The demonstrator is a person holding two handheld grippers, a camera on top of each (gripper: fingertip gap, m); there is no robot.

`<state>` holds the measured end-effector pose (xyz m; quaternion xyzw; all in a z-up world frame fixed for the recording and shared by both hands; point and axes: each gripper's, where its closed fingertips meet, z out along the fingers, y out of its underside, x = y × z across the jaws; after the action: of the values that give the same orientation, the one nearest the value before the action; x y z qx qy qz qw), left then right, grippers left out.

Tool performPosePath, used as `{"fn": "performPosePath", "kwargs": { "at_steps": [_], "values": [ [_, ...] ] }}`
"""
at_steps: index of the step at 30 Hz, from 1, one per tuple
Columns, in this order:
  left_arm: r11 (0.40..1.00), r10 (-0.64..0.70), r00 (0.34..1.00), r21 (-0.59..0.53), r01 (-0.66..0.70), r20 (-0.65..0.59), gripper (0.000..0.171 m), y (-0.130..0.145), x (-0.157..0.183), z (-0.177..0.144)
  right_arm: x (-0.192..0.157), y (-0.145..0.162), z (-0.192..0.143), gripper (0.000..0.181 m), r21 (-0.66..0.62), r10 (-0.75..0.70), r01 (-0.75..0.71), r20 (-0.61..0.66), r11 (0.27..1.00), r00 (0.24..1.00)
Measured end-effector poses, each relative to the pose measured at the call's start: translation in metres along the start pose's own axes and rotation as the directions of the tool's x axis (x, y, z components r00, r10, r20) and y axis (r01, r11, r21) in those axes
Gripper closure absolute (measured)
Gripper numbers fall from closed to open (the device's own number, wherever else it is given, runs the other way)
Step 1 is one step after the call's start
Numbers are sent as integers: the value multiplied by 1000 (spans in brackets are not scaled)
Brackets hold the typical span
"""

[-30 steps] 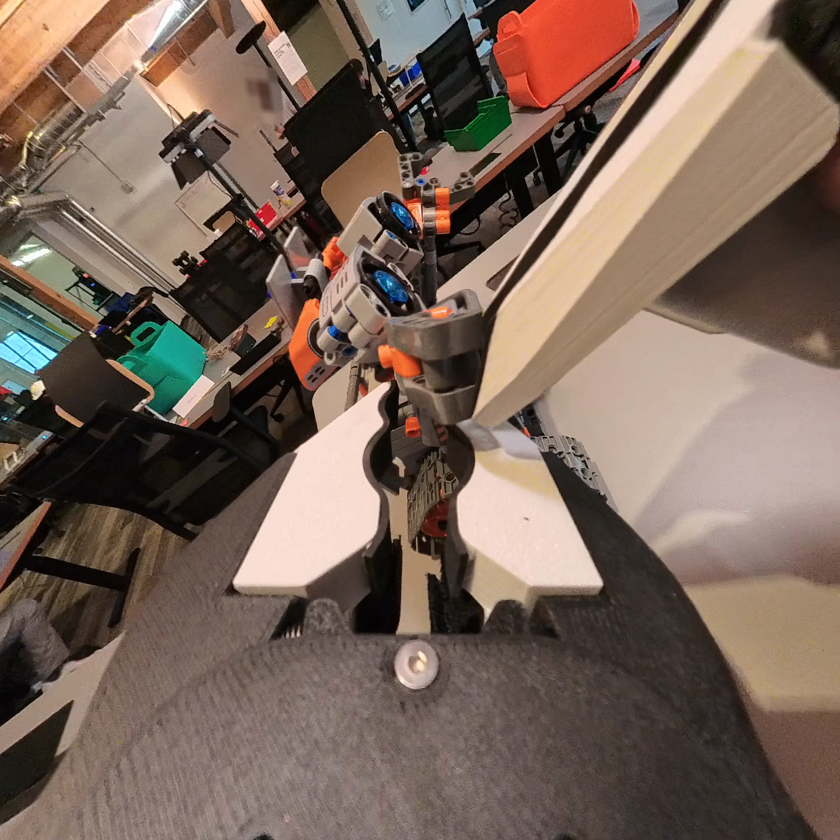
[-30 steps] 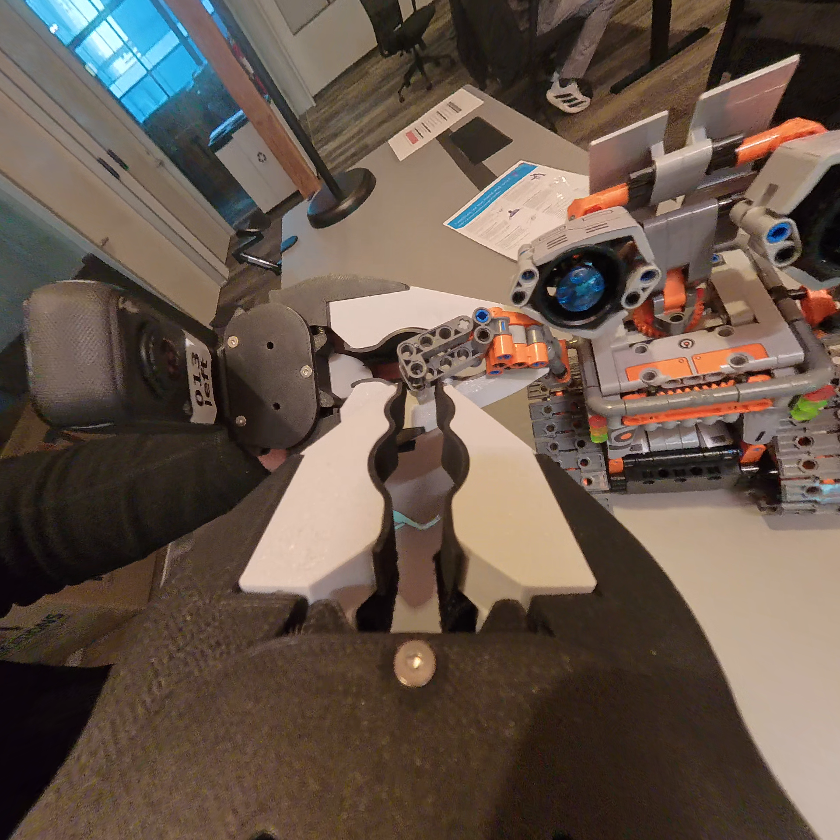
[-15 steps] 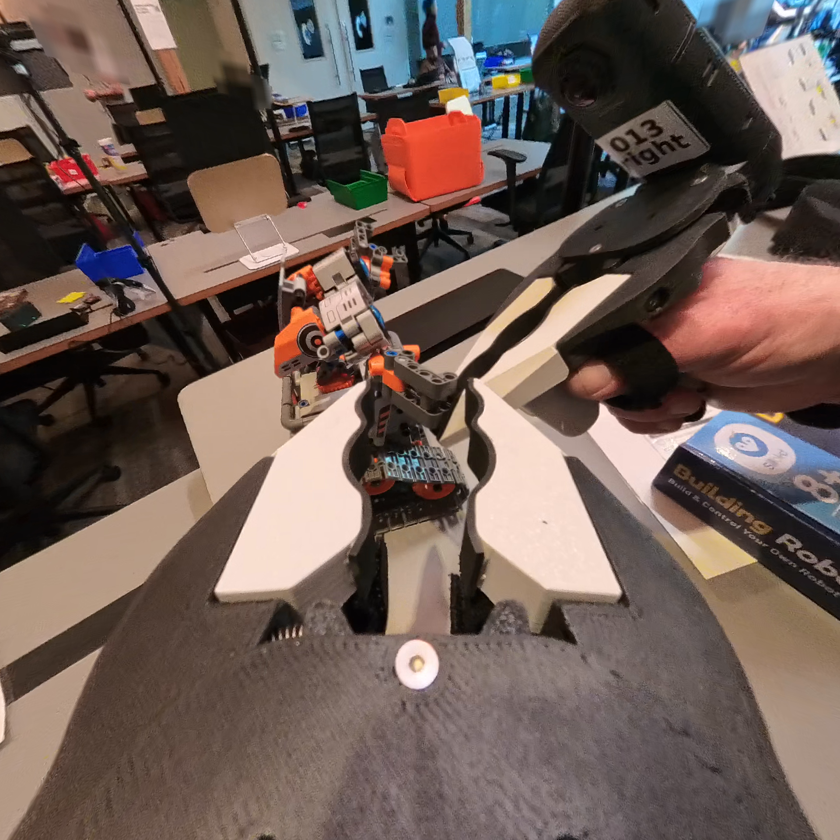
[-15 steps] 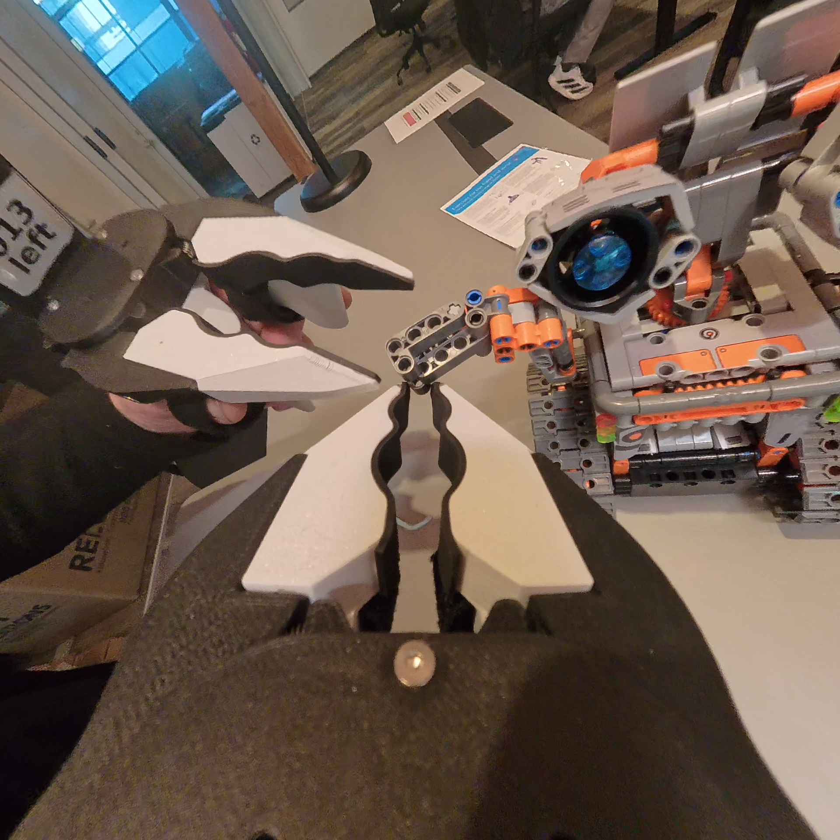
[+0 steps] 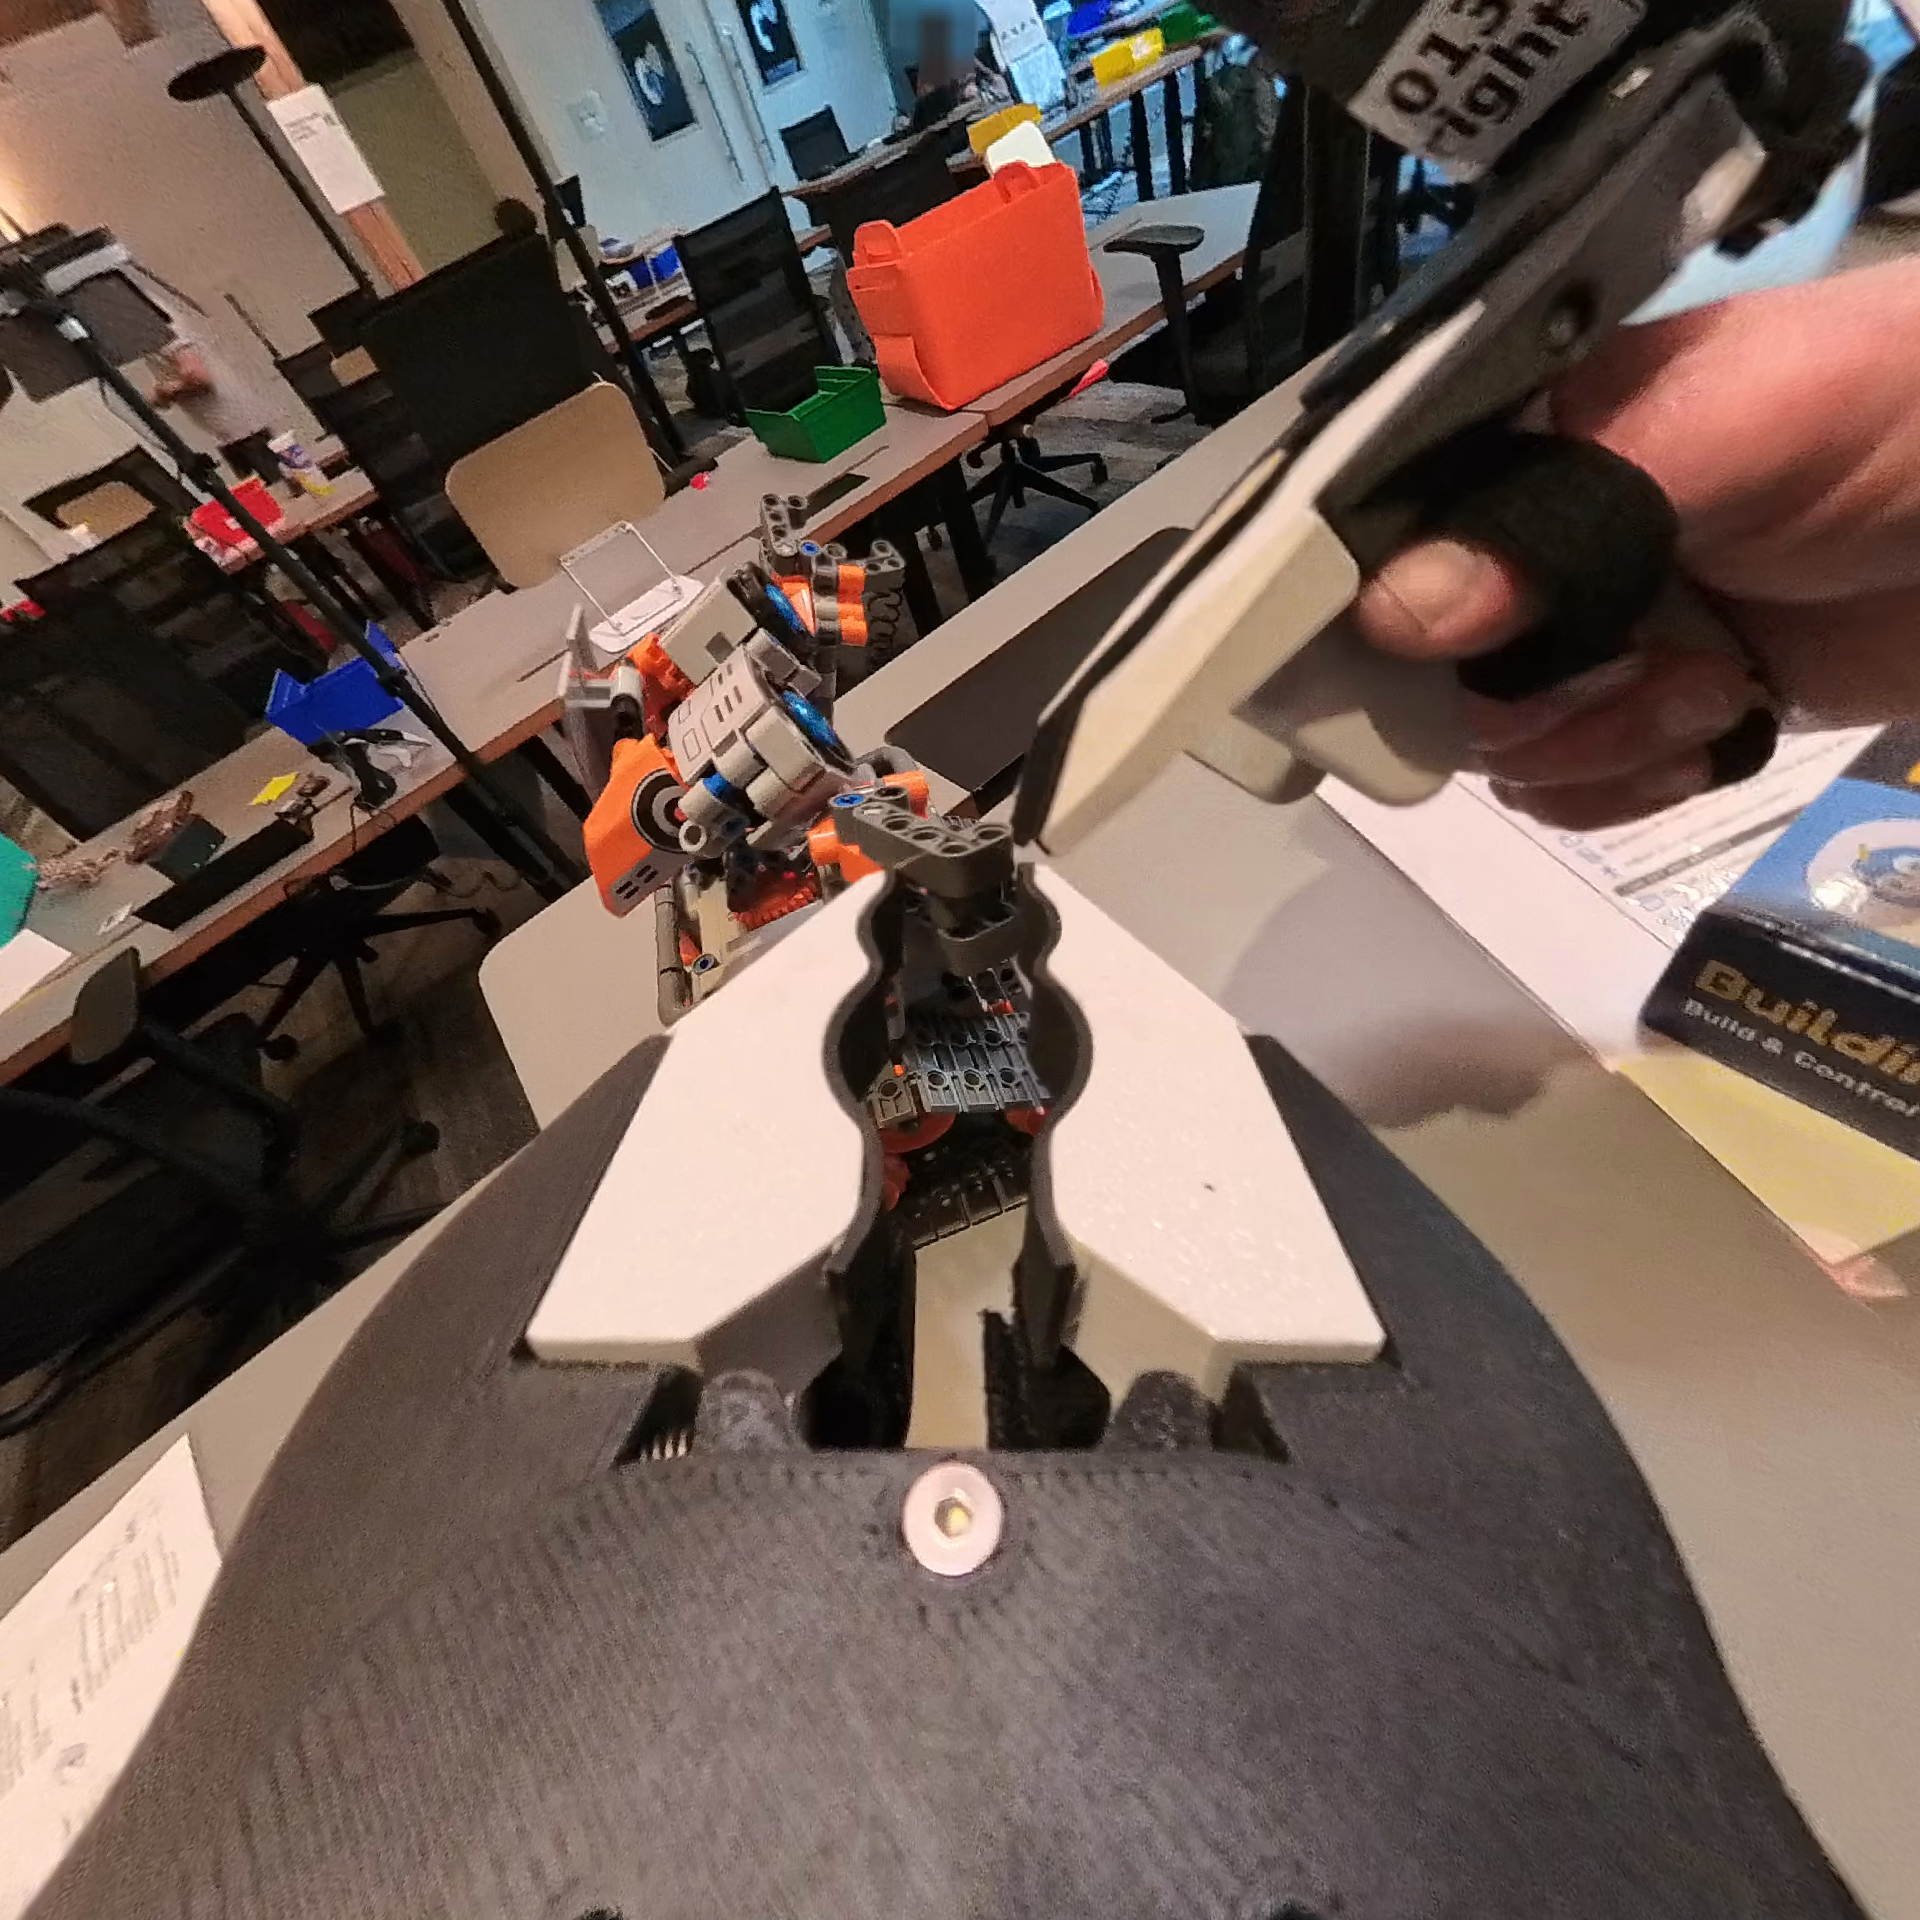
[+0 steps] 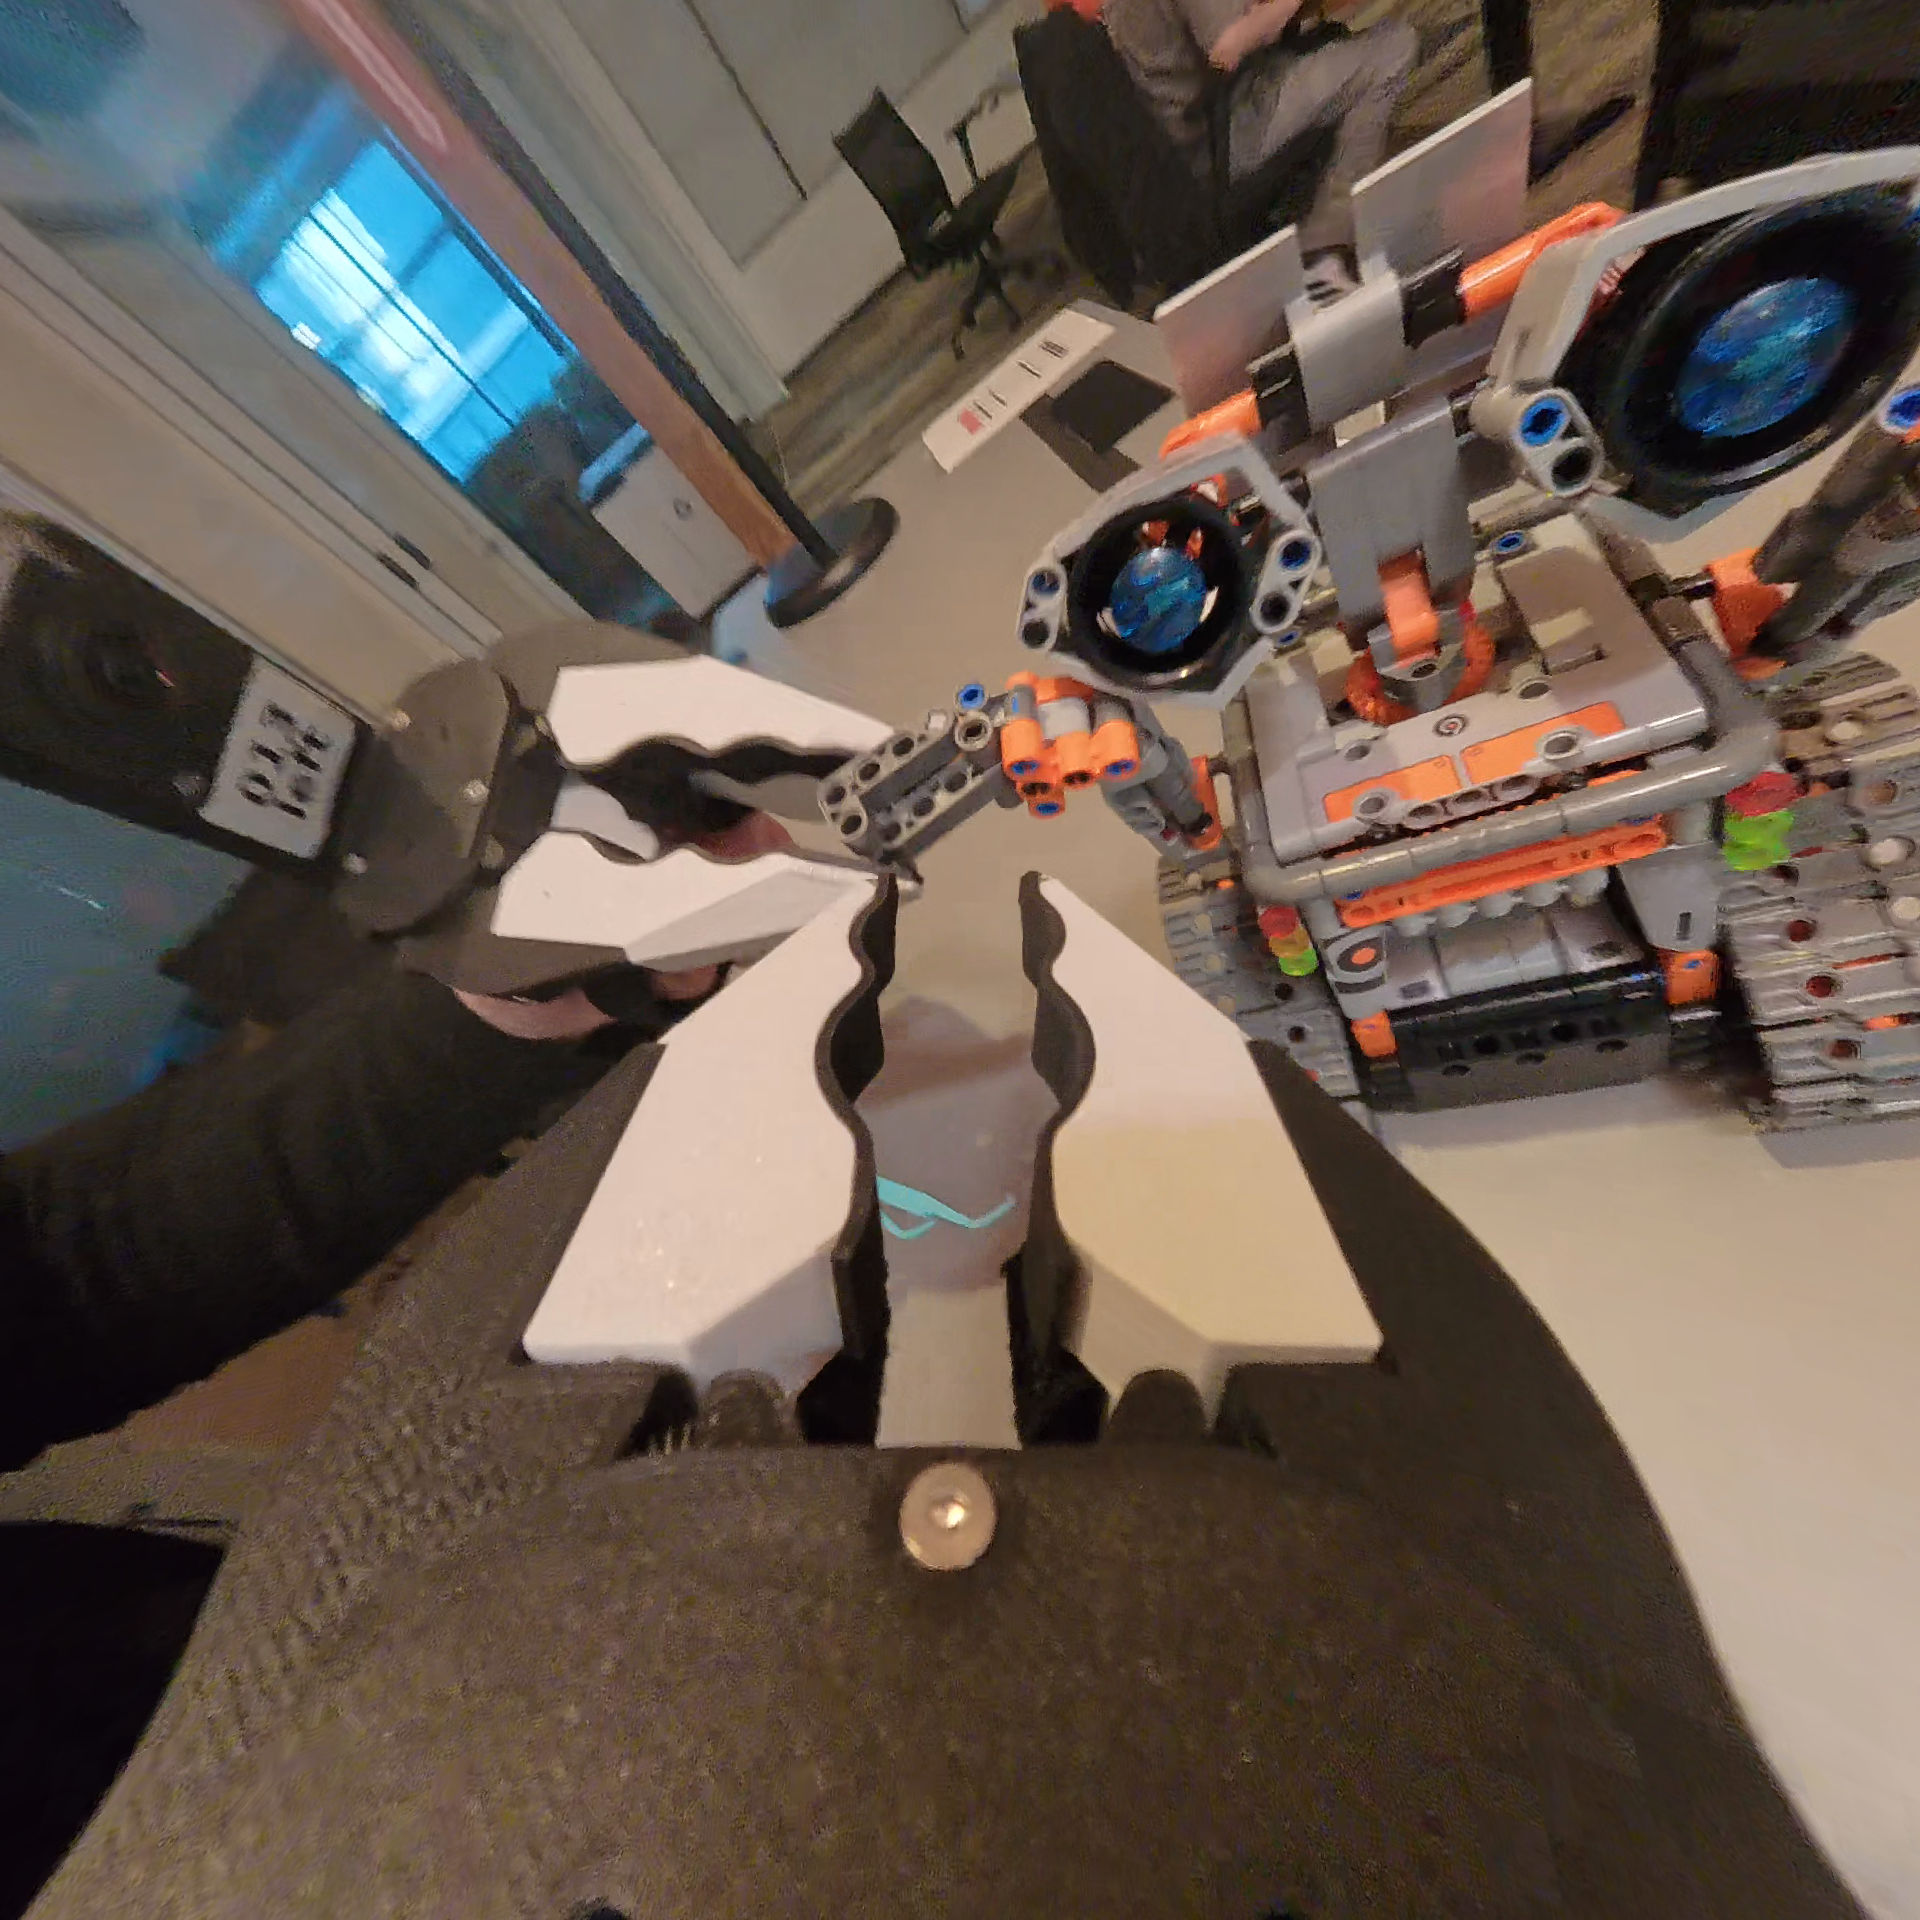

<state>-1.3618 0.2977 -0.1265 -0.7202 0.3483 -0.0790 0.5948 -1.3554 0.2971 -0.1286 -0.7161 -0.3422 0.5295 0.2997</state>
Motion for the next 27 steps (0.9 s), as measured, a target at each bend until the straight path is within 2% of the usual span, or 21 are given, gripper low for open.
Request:
{"fn": "performPosePath", "kwargs": {
  "at_steps": [3,5,9,11,12,14,20,25,27],
  "values": [
    [999,41,999,-15,-42,-29,154,1,3,0,-6,-7,0,157,30,177,-184,156,982,972],
    [998,62,997,-18,-63,-48,155,1,6,1,-12,-4,3,156,2,319,-333,276,943,906],
    [999,53,995,13,-52,-81,155,2,9,0,-13,0,8,160,20,464,-517,412,856,784],
    [999,29,995,38,-26,-98,156,2,8,-2,-10,-3,6,168,55,491,-577,465,815,737],
    [999,20,994,47,-15,-108,156,2,9,-3,-8,-2,6,174,58,504,-598,476,800,721],
    [998,-9,992,67,17,-127,156,2,7,-4,-6,1,7,173,54,528,-630,494,775,691],
    [996,-22,986,85,37,-168,157,2,9,-4,-10,-1,16,164,29,558,-681,548,732,623],
    [997,-7,987,80,21,-163,156,3,8,-4,-11,-1,17,174,35,549,-684,566,729,615],
    [998,26,993,62,-18,-119,149,3,6,-5,-11,-2,16,175,41,546,-684,568,728,616]
  ]
}}
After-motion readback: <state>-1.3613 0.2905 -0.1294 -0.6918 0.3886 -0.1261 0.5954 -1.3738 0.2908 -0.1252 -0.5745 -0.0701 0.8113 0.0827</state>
